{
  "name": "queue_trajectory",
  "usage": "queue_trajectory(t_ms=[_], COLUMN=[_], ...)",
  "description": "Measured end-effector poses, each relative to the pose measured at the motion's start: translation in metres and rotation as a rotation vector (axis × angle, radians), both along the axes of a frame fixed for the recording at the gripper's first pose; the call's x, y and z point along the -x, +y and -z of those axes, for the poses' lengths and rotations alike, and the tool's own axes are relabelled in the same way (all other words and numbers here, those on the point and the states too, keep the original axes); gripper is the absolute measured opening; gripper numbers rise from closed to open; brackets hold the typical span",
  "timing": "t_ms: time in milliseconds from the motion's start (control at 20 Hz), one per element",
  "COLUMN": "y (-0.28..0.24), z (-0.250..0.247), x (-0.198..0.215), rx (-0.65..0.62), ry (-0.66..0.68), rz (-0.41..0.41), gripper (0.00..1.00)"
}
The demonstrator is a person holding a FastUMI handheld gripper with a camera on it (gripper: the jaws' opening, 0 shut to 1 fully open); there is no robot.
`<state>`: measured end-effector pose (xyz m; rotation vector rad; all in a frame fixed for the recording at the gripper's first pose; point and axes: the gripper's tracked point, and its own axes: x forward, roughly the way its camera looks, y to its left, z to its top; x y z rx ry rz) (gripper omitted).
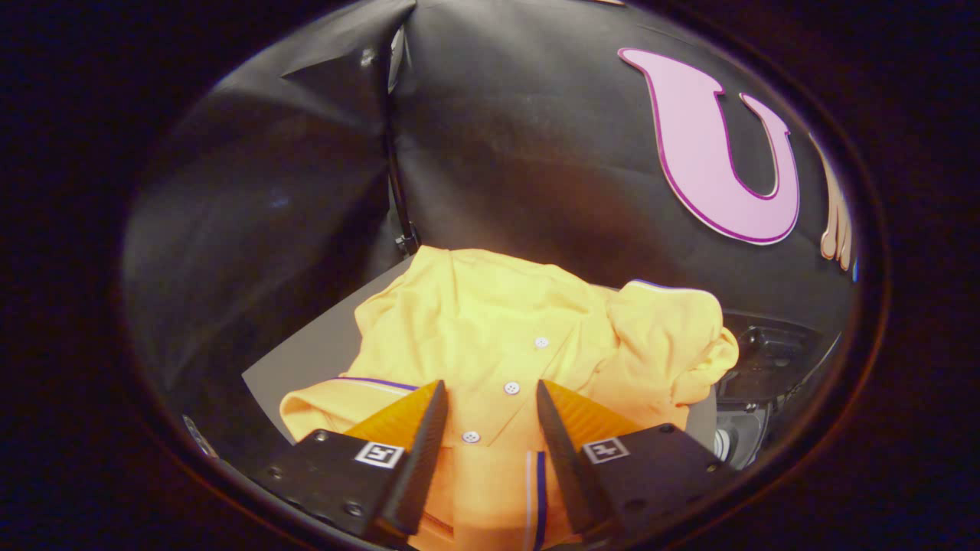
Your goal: Put the clothes into the washing machine and then close the washing machine lid.
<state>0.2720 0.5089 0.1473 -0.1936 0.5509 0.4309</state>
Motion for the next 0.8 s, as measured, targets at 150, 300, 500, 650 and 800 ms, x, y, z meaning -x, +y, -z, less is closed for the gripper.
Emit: queue_trajectory(t_ms=[150,300,500,650,800], y=[-0.012,-0.033,-0.085,-0.134,-0.207], z=[-0.001,-0.001,-0.013,-0.027,-0.041], x=[-0.009,-0.007,-0.008,-0.014,-0.03], rx=[0.018,0.02,0.046,0.047,0.071], ry=[-0.018,-0.02,-0.06,-0.095,-0.15], rz=[0.001,0.033,0.116,0.208,0.355], gripper=[0.27,0.05,0.01,0.01,0.0])
